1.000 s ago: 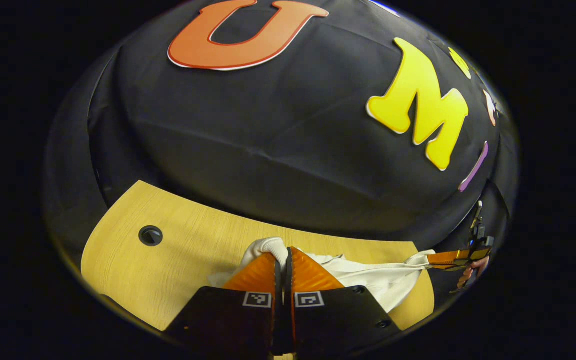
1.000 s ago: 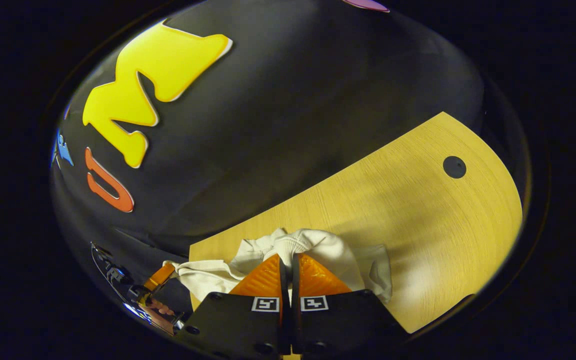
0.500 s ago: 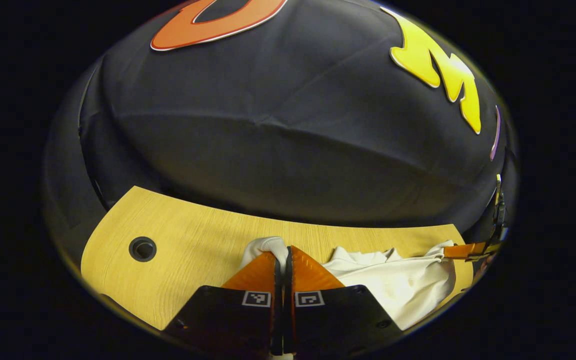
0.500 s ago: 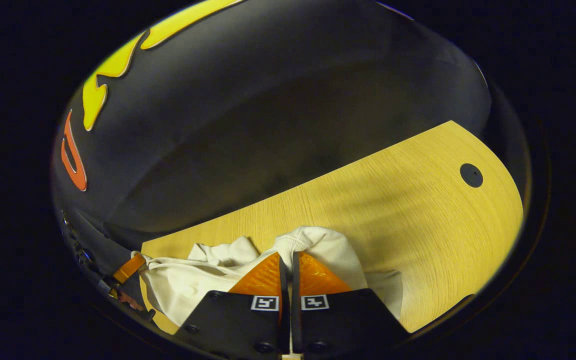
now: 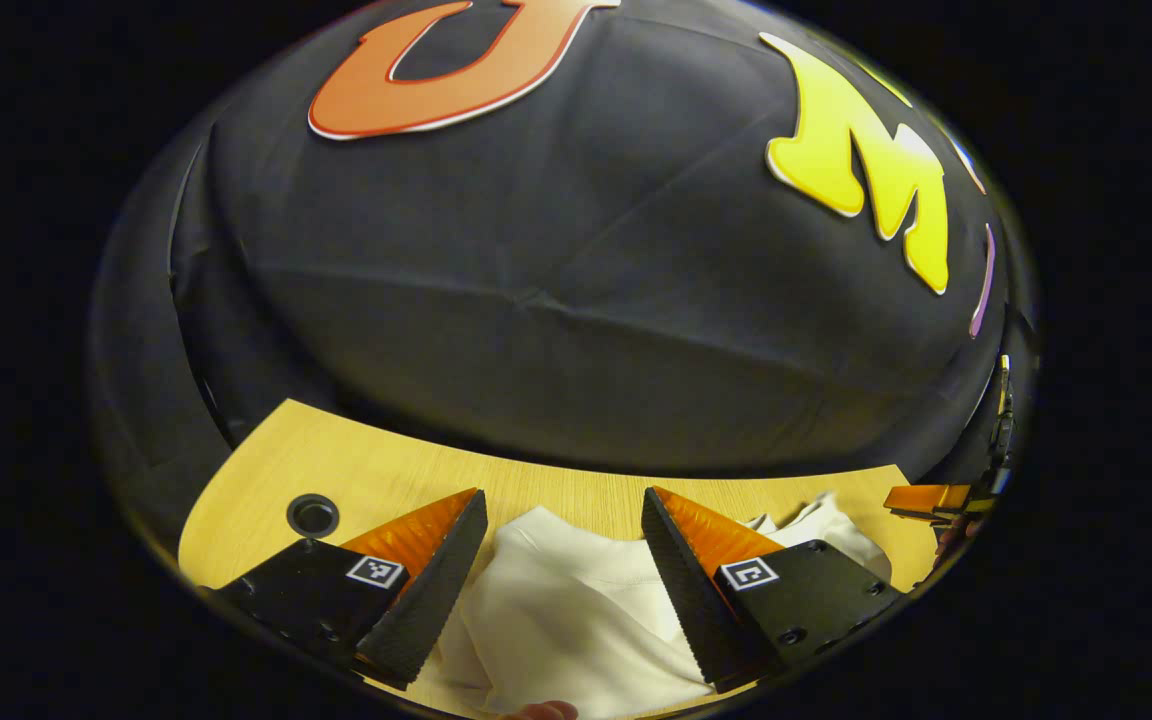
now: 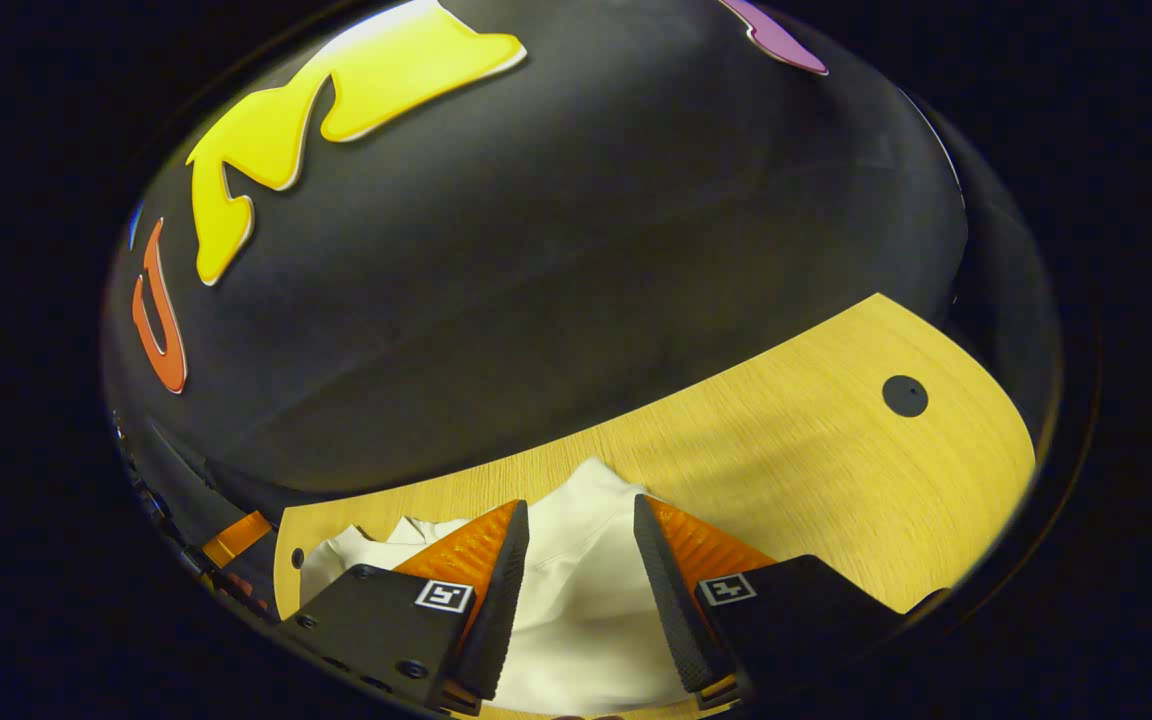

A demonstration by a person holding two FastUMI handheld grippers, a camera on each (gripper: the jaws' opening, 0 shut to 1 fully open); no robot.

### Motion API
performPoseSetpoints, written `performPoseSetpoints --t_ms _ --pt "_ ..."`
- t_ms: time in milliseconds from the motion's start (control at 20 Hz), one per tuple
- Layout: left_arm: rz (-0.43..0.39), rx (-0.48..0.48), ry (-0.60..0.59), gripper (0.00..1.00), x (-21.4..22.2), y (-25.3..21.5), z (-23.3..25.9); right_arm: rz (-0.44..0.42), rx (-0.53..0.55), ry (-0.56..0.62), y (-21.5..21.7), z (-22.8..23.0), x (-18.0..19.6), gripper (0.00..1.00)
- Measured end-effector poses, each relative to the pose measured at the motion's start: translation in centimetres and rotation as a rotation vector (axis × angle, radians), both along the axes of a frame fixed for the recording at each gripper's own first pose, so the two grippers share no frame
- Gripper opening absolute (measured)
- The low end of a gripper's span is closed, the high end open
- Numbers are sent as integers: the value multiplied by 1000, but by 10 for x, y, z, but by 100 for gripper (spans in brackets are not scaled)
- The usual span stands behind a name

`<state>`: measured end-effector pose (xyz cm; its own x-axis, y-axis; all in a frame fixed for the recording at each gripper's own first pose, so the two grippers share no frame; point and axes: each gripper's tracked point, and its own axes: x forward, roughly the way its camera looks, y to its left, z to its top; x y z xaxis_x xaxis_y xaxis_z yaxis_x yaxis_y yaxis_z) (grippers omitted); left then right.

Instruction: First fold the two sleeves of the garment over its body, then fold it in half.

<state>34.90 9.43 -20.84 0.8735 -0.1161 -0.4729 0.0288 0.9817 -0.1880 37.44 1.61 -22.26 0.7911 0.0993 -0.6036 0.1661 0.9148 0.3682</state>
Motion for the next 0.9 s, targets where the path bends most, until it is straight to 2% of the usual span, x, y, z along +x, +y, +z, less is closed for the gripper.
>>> performPoseSetpoints --t_ms 100,150,200,450,500,550,650,800,900 --pt "-4 51 -51 99 -16 5 32 3 -68 -51 -10 27 -19 79" --pt "-4 76 -87 99 -24 6 51 8 -94 -80 -11 45 -29 72" --pt "-9 86 -128 99 -34 4 74 14 -127 -116 -13 64 -40 79" --pt "-11 125 -316 98 -98 -22 193 57 -300 -316 -7 180 -108 80" --pt "-11 142 -353 98 -114 -24 217 53 -328 -348 -4 202 -121 76" --pt "-13 166 -388 98 -132 -29 240 61 -342 -379 -1 222 -139 82" --pt "-31 187 -442 97 -163 -46 275 77 -356 -453 5 258 -170 83" --pt "-42 148 -483 97 -216 -62 299 96 -349 -563 10 294 -214 83" --pt "-45 142 -491 98 -246 -72 298 105 -355 -591 8 299 -249 80"
